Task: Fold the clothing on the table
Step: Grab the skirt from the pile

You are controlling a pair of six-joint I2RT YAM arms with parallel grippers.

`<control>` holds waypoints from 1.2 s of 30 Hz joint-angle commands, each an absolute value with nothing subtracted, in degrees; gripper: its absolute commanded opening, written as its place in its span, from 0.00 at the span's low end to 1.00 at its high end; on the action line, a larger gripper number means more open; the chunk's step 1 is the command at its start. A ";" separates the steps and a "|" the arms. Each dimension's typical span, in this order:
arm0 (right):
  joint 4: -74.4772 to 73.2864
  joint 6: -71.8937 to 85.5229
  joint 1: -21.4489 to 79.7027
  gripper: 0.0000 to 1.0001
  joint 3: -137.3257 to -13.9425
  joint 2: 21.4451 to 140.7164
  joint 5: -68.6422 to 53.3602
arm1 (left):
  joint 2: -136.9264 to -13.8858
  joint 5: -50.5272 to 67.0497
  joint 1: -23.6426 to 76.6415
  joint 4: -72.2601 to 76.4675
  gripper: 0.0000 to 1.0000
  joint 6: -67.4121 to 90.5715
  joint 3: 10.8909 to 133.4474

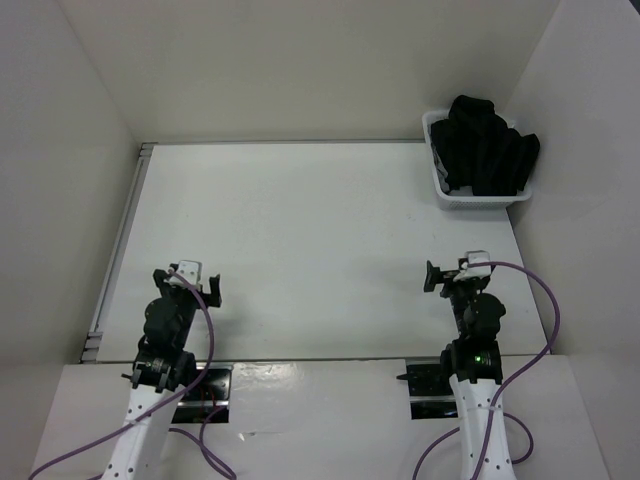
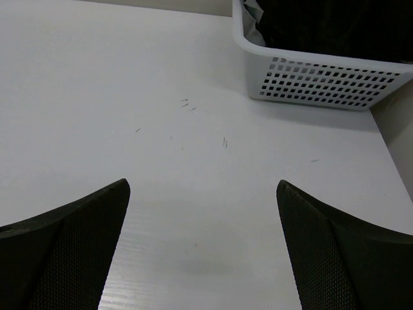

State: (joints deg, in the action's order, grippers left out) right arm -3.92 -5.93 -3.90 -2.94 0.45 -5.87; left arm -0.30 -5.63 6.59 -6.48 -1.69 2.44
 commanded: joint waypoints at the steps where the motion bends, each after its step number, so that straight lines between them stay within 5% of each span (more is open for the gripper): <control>1: -2.47 -8.78 -3.43 0.98 -4.21 -4.31 -6.15 | 7.29 -6.32 6.86 -4.49 1.00 -2.72 6.05; 7: 0.62 -8.79 -3.96 0.98 -13.87 -4.31 -4.92 | 3.88 -8.96 6.86 3.78 1.00 -6.33 19.14; 10: -0.07 -8.26 -3.96 0.98 -22.30 1.03 -3.08 | -7.78 -9.75 6.86 1.26 1.00 -6.94 33.40; 15: -15.70 -6.94 -3.96 0.98 -49.18 28.39 3.60 | -32.64 -21.69 6.86 -16.81 1.00 0.17 60.60; 19: -31.87 -11.60 -4.48 0.98 -66.69 43.92 0.01 | -42.53 -18.21 6.86 -27.50 1.00 -3.85 74.95; 26: -27.16 -2.90 -7.03 0.98 -62.67 54.39 -8.44 | -48.31 -3.43 5.01 -28.65 1.00 -0.98 70.14; 36: -20.85 -8.17 -10.11 0.98 -69.52 75.22 4.83 | -65.03 -1.22 4.48 -27.52 1.00 2.29 66.98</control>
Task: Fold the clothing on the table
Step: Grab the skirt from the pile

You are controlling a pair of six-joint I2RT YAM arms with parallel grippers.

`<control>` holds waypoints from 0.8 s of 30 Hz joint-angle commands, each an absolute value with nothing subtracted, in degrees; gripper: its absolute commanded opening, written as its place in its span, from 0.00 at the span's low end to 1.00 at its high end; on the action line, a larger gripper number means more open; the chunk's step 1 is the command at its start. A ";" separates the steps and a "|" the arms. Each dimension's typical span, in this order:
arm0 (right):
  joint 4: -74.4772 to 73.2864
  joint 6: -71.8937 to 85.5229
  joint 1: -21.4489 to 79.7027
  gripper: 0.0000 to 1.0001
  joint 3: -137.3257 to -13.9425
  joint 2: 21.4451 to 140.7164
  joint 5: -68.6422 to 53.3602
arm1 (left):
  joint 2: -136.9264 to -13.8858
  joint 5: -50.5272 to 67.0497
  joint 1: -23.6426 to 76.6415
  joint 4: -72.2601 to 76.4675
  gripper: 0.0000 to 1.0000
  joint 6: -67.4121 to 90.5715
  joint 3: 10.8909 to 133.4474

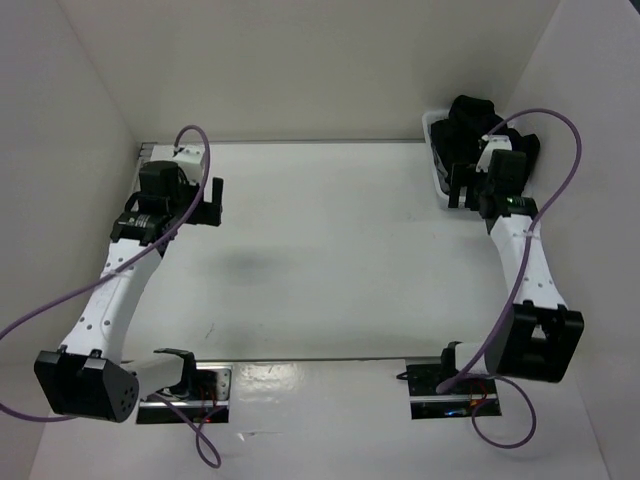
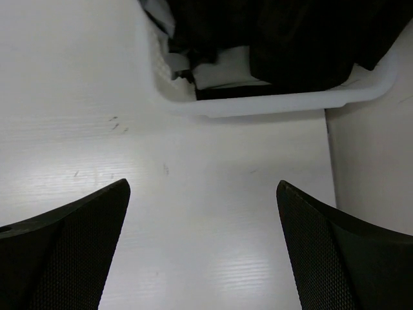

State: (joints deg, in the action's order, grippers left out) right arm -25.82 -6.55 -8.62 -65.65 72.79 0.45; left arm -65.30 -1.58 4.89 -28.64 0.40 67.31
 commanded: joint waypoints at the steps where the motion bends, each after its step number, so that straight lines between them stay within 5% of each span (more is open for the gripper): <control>1: -20.83 -9.04 -10.98 0.98 -70.30 78.54 4.83 | -65.65 -0.62 4.48 -26.81 1.00 2.29 66.19; 24: -25.05 -12.22 -15.56 0.98 -108.09 122.15 13.54 | -71.10 -2.37 6.15 -25.31 1.00 -0.53 63.19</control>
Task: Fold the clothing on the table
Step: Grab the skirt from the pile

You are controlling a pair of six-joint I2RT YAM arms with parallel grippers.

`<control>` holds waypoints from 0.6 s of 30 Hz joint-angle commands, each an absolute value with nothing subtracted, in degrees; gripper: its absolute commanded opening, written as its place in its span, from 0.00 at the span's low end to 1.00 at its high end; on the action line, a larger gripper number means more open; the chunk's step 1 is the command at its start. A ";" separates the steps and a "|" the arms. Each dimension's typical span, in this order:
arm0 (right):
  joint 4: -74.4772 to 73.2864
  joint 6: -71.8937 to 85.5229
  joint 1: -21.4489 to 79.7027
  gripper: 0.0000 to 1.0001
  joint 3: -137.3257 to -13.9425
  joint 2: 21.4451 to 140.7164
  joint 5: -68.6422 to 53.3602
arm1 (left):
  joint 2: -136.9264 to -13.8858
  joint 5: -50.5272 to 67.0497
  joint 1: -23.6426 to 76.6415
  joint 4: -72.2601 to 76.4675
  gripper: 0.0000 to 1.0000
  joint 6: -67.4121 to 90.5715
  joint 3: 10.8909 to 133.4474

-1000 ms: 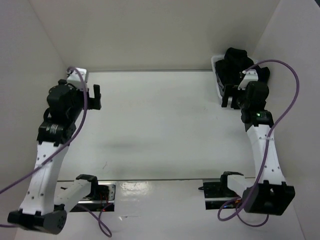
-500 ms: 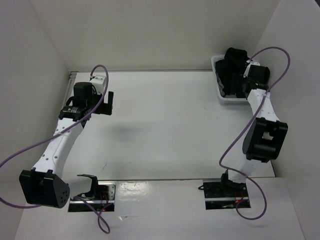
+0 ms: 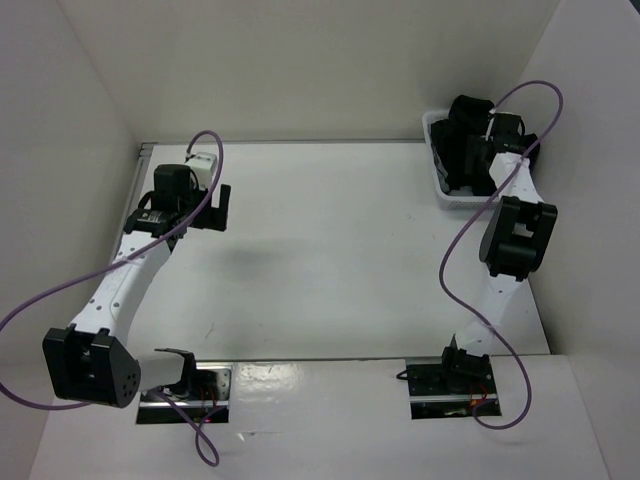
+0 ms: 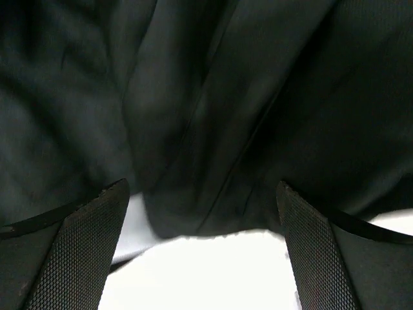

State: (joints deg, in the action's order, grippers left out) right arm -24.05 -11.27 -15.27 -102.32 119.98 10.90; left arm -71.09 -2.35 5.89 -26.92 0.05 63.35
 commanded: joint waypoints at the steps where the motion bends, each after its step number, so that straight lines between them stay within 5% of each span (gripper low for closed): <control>1: -25.05 -12.22 -16.08 0.98 -108.63 122.78 14.14 | -71.63 -2.37 6.15 -25.31 1.00 -0.53 63.19; 12: -29.62 -11.69 -15.56 0.62 -114.35 129.81 11.34 | -72.16 -1.85 6.15 -25.31 1.00 -0.53 62.67; 16: -29.62 -10.90 -15.56 0.07 -113.29 128.15 9.06 | -72.16 -1.32 6.15 -25.31 1.00 -0.53 62.67; 18: -30.14 -10.90 -15.03 0.00 -112.68 126.48 8.44 | -72.16 -1.32 6.15 -25.31 1.00 -0.53 62.67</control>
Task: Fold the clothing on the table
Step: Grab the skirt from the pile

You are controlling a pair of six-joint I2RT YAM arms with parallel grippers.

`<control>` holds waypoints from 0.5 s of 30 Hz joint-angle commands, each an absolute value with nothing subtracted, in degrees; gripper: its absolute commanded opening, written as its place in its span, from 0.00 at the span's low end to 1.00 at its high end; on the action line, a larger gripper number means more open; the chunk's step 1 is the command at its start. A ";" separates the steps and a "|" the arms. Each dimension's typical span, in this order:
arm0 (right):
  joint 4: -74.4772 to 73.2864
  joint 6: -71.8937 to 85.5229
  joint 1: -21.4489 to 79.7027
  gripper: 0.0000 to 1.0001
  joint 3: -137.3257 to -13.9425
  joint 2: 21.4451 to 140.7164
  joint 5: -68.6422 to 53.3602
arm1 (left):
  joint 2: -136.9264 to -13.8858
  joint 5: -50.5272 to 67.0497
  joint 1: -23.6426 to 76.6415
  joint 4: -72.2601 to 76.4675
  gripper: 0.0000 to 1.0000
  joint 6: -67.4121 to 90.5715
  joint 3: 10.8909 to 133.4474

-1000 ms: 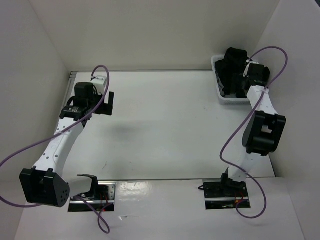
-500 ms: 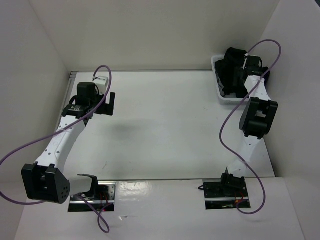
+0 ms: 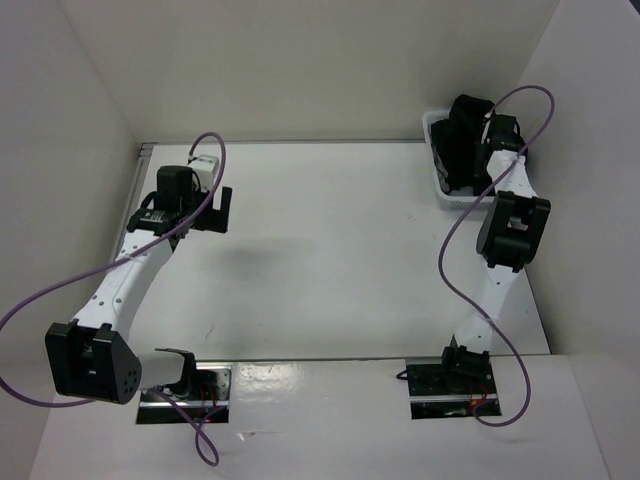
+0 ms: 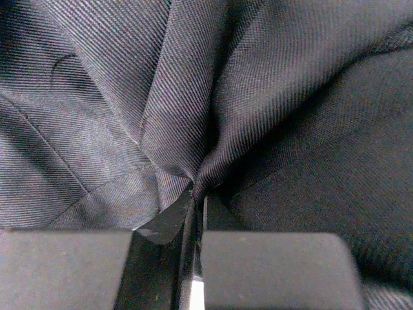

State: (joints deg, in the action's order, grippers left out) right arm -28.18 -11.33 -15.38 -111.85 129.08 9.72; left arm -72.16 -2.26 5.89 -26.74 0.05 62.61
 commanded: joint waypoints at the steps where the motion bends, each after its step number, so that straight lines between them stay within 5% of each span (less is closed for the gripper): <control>1: -30.15 -10.90 -15.03 0.00 -112.68 125.69 7.92 | -72.16 -1.32 6.15 -25.31 1.00 -0.53 62.67; 15: -34.89 -7.47 -11.34 0.00 -114.26 93.09 -9.75 | -71.02 -0.18 6.15 -25.31 1.00 -1.05 62.14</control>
State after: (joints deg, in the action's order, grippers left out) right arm -34.94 -8.75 -12.88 -110.96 102.13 -4.19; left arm -72.14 -1.56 5.93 -26.57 -0.03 62.52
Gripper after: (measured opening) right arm 0.017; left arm 1.001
